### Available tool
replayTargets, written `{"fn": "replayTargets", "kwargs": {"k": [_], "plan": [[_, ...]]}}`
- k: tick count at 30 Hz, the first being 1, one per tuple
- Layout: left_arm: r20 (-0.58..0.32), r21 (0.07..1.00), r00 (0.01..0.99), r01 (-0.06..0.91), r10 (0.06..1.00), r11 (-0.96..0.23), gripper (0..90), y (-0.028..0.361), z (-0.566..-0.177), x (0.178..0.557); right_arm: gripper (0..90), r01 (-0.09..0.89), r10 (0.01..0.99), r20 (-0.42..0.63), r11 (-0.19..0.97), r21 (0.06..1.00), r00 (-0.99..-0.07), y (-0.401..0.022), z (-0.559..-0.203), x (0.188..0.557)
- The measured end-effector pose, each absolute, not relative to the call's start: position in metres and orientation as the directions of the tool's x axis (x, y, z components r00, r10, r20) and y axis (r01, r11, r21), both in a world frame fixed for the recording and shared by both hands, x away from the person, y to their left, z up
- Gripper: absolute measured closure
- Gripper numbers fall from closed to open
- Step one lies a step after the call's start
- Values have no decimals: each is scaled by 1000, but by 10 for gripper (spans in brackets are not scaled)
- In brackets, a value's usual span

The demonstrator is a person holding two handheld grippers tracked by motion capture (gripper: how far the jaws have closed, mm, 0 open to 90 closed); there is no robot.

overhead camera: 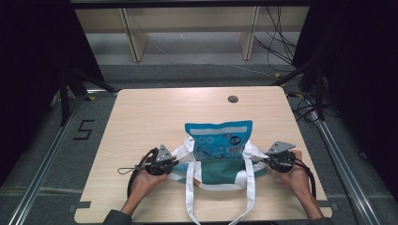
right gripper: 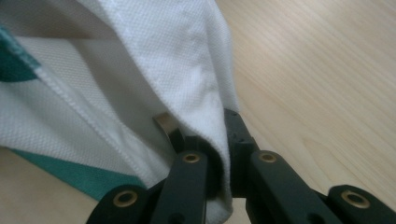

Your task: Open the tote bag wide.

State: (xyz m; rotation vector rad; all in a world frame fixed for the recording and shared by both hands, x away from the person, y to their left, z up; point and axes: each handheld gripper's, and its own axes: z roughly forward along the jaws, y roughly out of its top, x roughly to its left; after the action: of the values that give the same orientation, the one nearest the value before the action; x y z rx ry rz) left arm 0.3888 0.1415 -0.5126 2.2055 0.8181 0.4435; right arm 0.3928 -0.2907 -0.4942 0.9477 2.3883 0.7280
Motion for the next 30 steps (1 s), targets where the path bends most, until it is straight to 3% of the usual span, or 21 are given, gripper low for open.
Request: {"fn": "replayTargets", "kwargs": {"k": [9,12,13,16,19,23,25,27,30], "plan": [[72,753,707,424,703,-503,851,138,-515,395,876,477,747,-213,588,653,-630,-291,-499,412],[103,750,706,408,701,-521,805,138,-514,395,869,468,741,-241,605,643,-627,-289,-497,410],[124,742,719,390,684,-545,776,140,-512,396,844,468,739,-242,608,642,-628,-289,-495,410],[43,771,694,434,719,-466,699,145,-510,394,653,460,771,-249,569,681,-586,-296,-481,408],[26,781,695,435,719,-449,611,147,-502,393,589,443,826,-170,448,776,-538,-305,-456,395],[56,794,680,414,731,-446,477,145,-488,393,572,339,793,-117,382,860,-598,-305,-418,377],[23,814,683,411,730,-410,468,144,-481,393,546,355,757,-45,357,864,-652,-293,-407,366],[13,822,696,401,718,-404,466,140,-475,395,546,277,694,-92,400,874,-714,-279,-404,365],[19,820,719,386,694,-422,466,131,-471,399,523,264,622,-84,446,855,-779,-257,-407,363]]}}
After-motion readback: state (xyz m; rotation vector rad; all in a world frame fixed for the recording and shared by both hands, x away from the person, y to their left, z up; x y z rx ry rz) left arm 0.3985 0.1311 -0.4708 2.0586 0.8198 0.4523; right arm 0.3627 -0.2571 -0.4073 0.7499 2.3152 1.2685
